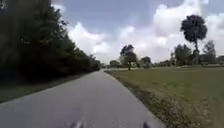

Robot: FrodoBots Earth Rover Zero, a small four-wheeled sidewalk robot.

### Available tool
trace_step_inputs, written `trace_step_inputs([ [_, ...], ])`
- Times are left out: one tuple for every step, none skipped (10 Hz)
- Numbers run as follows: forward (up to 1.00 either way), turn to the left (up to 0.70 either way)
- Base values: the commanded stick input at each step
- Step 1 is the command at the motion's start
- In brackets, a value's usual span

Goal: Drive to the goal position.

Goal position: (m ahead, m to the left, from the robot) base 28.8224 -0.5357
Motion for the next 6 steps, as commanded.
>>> trace_step_inputs([
  [0.85,0.34],
  [0.85,0.17],
  [0.85,0.00],
  [0.85,0.00],
  [0.85,0.00],
  [0.85,0.00],
])
